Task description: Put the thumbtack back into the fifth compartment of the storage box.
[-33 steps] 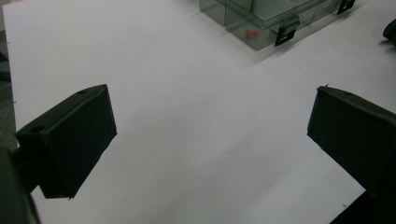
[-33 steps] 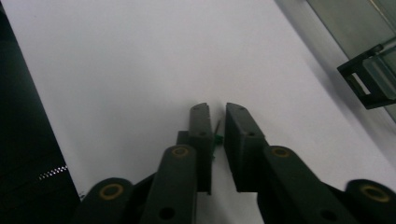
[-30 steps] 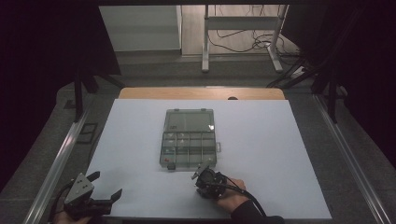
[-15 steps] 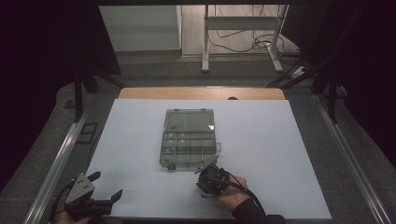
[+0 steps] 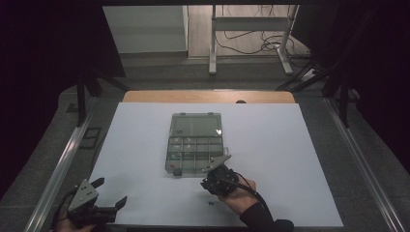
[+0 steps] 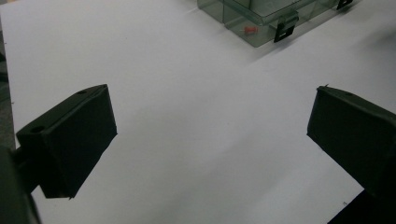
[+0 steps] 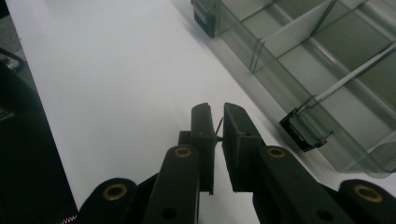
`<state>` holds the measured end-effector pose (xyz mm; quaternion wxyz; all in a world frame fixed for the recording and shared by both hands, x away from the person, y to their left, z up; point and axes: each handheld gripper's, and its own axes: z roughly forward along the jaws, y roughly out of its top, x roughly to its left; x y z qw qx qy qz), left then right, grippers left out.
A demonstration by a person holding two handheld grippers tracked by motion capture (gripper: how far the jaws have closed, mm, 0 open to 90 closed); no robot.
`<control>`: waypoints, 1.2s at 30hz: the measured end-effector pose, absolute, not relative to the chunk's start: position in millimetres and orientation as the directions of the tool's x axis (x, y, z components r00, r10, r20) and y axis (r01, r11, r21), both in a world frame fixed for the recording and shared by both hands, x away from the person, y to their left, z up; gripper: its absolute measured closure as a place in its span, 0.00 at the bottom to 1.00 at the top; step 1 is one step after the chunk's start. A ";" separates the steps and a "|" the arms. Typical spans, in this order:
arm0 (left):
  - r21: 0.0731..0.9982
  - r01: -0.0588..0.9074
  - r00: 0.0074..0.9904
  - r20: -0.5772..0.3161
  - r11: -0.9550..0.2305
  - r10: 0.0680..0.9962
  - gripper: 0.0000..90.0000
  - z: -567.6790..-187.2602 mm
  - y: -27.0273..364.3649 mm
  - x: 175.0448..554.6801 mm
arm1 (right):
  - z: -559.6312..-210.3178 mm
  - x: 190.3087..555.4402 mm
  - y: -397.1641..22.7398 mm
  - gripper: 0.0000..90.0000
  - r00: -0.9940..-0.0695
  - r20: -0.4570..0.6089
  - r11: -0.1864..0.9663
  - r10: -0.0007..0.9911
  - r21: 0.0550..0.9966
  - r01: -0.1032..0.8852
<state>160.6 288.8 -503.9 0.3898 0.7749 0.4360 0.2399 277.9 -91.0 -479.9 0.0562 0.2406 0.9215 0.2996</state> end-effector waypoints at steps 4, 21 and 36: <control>0.812 0.489 0.506 0.033 -0.318 0.862 0.02 -503.9 288.7 160.7 | -478.2 280.4 -90.0 0.91 -0.878 0.046 0.696 0.477 0.590 0.409; 0.811 0.492 0.504 0.030 -0.315 0.863 0.02 -504.2 288.5 160.9 | -468.8 293.4 -78.1 0.91 -0.876 0.074 0.661 0.476 0.627 0.412; 0.812 0.493 0.503 0.028 -0.313 0.864 0.02 -504.1 288.7 160.9 | -466.7 311.2 -60.6 0.91 -0.869 0.096 0.624 0.485 0.659 0.420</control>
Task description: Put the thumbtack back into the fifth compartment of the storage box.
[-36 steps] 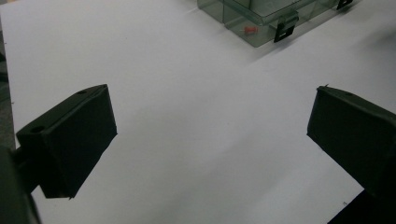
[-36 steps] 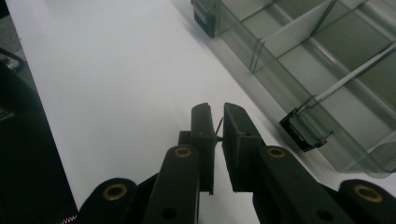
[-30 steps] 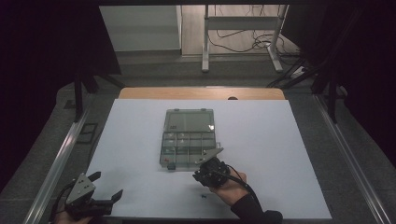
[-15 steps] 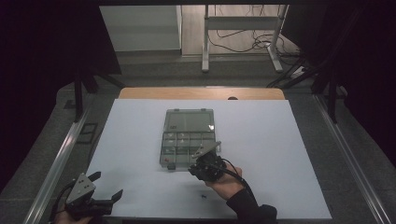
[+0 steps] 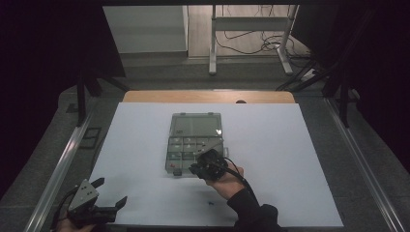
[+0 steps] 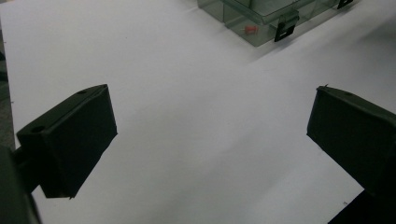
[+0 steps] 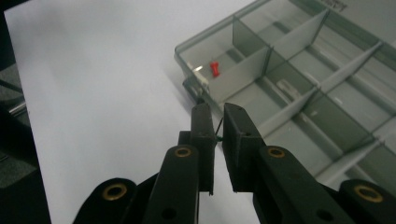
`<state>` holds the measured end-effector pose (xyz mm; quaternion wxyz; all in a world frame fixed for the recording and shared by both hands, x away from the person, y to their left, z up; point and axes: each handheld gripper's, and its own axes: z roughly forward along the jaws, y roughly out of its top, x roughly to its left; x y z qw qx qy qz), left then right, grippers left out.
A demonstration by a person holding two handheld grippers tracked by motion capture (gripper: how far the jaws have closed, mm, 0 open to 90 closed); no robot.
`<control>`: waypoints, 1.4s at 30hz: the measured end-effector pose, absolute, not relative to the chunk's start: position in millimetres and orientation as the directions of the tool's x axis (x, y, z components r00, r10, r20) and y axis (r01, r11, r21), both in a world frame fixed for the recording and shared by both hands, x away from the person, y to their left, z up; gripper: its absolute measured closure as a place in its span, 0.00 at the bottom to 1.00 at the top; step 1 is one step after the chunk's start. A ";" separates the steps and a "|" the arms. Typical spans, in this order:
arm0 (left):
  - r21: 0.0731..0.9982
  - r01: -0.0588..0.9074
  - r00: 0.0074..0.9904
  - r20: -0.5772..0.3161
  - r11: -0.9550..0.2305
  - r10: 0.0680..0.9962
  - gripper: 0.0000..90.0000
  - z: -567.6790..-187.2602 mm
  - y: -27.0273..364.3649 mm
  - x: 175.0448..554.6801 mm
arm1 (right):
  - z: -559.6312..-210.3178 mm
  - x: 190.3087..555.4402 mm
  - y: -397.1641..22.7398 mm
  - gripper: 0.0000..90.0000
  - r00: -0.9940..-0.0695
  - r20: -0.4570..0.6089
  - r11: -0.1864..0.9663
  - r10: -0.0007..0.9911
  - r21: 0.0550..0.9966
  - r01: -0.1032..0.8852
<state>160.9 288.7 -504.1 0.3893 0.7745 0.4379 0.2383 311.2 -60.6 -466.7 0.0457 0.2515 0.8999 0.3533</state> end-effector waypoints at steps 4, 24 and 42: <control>0.813 0.492 0.504 0.026 -0.311 0.864 0.02 -504.2 289.0 160.9 | -465.4 315.9 -53.8 0.91 -0.871 0.093 0.619 0.483 0.667 0.415; 0.814 0.491 0.506 0.024 -0.311 0.862 0.02 -504.2 289.0 161.0 | -465.8 334.9 -25.5 0.91 -0.873 0.075 0.615 0.483 0.680 0.399; 0.813 0.490 0.511 0.024 -0.314 0.859 0.02 -504.2 289.0 161.0 | -472.8 346.4 7.6 0.91 -0.887 0.035 0.651 0.461 0.666 0.364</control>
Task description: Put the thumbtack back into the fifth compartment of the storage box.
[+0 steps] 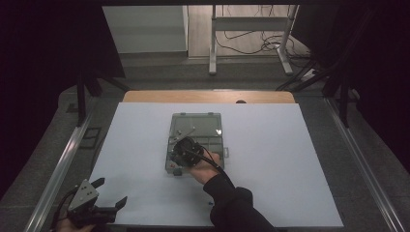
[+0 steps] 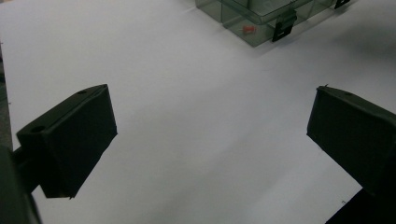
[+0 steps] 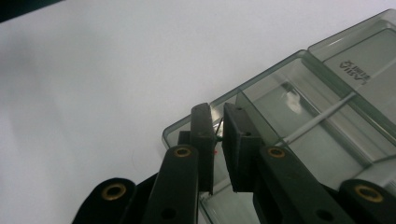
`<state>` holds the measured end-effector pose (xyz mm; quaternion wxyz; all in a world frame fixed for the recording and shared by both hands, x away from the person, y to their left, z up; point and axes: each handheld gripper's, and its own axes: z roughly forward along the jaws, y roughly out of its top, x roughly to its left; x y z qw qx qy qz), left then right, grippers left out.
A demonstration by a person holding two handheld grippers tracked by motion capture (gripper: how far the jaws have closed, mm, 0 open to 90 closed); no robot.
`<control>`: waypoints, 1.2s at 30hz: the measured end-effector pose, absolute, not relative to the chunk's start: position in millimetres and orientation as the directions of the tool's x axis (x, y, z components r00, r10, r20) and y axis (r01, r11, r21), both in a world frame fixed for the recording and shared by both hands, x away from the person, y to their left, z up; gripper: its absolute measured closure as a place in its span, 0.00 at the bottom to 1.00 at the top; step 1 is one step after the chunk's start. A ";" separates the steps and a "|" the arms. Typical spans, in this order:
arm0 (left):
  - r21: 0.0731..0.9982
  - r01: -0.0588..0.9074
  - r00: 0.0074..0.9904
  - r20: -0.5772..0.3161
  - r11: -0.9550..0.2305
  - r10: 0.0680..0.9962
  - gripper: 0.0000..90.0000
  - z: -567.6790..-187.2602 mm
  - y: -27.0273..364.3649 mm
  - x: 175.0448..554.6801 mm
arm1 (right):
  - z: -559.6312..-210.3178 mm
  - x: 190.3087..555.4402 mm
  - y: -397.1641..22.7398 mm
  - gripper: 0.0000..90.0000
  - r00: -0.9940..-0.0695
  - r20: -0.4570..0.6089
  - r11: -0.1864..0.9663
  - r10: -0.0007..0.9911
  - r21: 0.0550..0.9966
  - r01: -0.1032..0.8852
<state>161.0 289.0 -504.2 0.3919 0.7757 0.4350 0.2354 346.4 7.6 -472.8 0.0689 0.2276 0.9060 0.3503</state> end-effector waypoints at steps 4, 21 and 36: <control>0.812 0.490 0.512 0.025 -0.316 0.859 0.02 -504.2 289.0 160.9 | -478.4 348.1 13.2 0.91 -0.890 0.026 0.665 0.456 0.654 0.360; 0.810 0.489 0.513 0.032 -0.323 0.858 0.02 -504.3 288.4 160.8 | -474.9 345.6 5.6 0.60 -0.885 0.013 0.670 0.466 0.648 0.363; 0.809 0.490 0.512 0.033 -0.323 0.858 0.02 -504.3 287.9 161.0 | -469.5 327.5 -15.8 0.30 -0.896 -0.014 0.675 0.445 0.662 0.325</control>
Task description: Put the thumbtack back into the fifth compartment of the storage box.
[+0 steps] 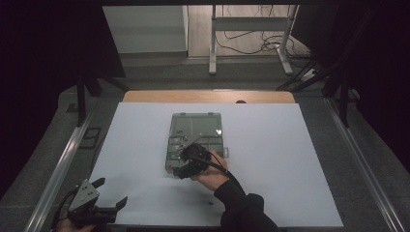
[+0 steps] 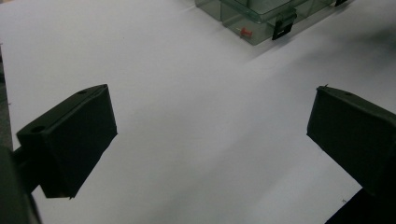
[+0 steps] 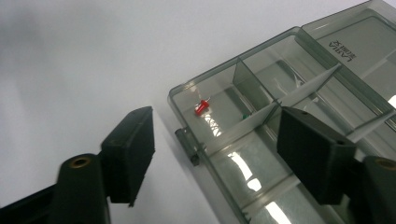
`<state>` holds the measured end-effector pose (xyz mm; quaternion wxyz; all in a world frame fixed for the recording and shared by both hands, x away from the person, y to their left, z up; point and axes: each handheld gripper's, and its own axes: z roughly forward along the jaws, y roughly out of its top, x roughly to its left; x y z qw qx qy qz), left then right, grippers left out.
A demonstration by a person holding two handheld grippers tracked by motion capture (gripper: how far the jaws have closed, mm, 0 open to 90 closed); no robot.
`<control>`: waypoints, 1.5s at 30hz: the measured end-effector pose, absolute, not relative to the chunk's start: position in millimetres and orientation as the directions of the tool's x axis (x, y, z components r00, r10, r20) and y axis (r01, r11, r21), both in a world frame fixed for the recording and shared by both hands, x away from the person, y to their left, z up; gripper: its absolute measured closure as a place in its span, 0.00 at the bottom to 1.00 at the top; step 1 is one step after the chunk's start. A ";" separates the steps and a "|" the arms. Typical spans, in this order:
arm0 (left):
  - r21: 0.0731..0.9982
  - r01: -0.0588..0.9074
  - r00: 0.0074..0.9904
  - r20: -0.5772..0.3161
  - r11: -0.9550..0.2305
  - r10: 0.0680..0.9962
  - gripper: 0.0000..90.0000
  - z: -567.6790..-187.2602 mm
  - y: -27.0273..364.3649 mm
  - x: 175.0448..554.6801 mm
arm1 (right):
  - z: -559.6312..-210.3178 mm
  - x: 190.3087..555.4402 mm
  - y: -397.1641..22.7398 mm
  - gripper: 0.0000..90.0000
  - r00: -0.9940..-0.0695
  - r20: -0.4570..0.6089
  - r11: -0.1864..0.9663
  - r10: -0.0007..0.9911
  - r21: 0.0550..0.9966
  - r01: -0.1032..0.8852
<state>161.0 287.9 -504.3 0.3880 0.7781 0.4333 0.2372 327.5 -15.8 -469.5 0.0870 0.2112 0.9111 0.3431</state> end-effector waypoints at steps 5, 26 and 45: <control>0.809 0.490 0.512 0.033 -0.323 0.859 0.02 -504.3 287.9 161.1 | -468.2 320.9 -22.5 0.20 -0.897 -0.015 0.678 0.443 0.659 0.324; 0.810 0.489 0.513 0.033 -0.324 0.858 0.02 -504.3 287.5 160.9 | -469.7 297.1 -55.3 0.01 -0.870 -0.051 0.714 0.491 0.596 0.368; 0.810 0.489 0.513 0.032 -0.323 0.858 0.02 -504.2 287.6 160.9 | -477.0 280.1 -81.9 0.18 -0.862 -0.014 0.739 0.507 0.521 0.426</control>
